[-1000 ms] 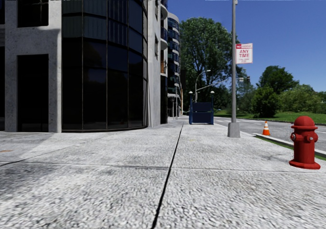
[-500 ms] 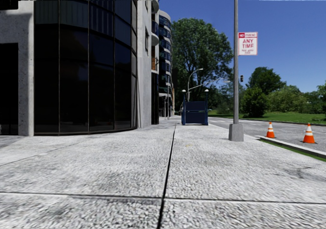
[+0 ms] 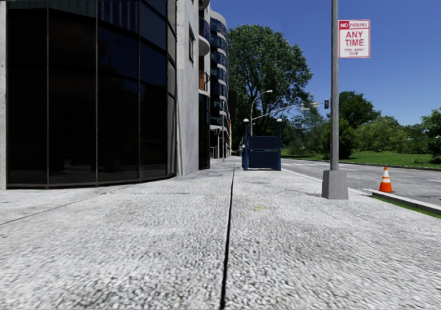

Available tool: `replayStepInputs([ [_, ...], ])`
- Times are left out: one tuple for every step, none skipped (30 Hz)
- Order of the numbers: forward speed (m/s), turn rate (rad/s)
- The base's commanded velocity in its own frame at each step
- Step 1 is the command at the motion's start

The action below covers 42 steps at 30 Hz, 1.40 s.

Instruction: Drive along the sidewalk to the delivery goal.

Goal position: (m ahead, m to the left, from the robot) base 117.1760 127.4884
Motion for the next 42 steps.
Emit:
replayStepInputs([
  [2.00, 0.00],
  [2.00, 0.00],
  [2.00, 0.00],
  [2.00, 0.00],
  [2.00, 0.00],
  [2.00, 0.00],
  [2.00, 0.00],
  [2.00, 0.00],
  [2.00, 0.00],
  [2.00, 0.00],
  [2.00, 0.00],
  [2.00, 0.00],
  [2.00, 0.00],
  [2.00, 0.00],
  [2.00, 0.00],
  [2.00, 0.00],
  [2.00, 0.00],
  [2.00, 0.00],
  [2.00, 0.00],
  [2.00, 0.00],
  [2.00, 0.00],
  [2.00, 0.00],
  [2.00, 0.00],
  [2.00, 0.00],
  [2.00, 0.00],
  [2.00, 0.00],
  [2.00, 0.00],
  [2.00, 0.00],
  [2.00, 0.00],
  [2.00, 0.00],
  [2.00, 0.00],
  [2.00, 0.00],
  [2.00, 0.00],
  [2.00, 0.00],
  [2.00, 0.00],
  [2.00, 0.00],
  [2.00, 0.00],
  [2.00, 0.00],
  [2.00, 0.00],
  [2.00, 0.00],
  [2.00, 0.00],
  [2.00, 0.00],
])
